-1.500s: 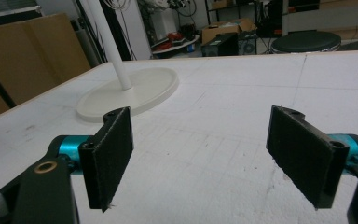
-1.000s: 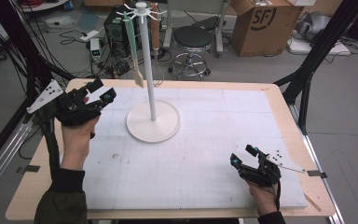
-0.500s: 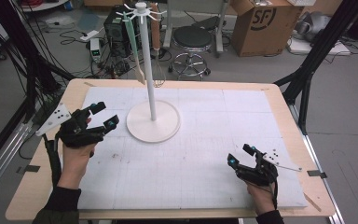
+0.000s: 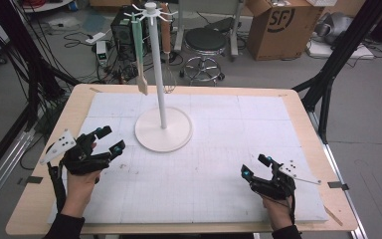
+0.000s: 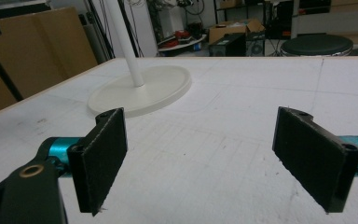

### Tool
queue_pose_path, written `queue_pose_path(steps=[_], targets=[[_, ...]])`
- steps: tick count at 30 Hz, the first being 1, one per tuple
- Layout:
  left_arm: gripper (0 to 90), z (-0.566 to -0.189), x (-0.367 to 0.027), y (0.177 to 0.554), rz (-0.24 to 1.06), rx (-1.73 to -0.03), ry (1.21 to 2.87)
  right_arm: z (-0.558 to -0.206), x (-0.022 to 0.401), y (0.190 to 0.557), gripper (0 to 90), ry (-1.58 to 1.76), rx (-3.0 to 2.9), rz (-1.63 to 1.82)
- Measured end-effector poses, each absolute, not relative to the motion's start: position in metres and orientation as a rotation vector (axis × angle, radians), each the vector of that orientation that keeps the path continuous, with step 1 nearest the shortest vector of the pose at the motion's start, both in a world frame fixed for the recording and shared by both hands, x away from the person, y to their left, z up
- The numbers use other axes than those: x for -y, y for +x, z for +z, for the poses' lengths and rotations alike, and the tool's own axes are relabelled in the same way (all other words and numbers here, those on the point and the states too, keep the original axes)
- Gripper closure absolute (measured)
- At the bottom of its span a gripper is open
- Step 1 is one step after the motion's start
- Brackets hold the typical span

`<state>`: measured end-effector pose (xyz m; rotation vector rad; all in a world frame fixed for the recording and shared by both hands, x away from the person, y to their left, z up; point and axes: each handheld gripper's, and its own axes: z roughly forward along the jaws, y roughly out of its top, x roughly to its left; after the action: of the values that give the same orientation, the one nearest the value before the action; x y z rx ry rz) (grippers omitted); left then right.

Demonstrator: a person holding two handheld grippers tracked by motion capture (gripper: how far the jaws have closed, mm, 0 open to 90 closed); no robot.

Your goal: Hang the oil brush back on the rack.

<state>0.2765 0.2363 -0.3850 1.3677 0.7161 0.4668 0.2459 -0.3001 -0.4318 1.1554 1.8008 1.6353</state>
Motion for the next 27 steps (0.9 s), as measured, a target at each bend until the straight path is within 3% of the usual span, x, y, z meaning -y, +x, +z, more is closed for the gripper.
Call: queue_pose_path(steps=[27], targets=[[21.2,-0.418,-0.234,0.261,0.442,-0.756,1.441,-0.431,0.287,0.253,15.8,1.111,-1.841,1.649]])
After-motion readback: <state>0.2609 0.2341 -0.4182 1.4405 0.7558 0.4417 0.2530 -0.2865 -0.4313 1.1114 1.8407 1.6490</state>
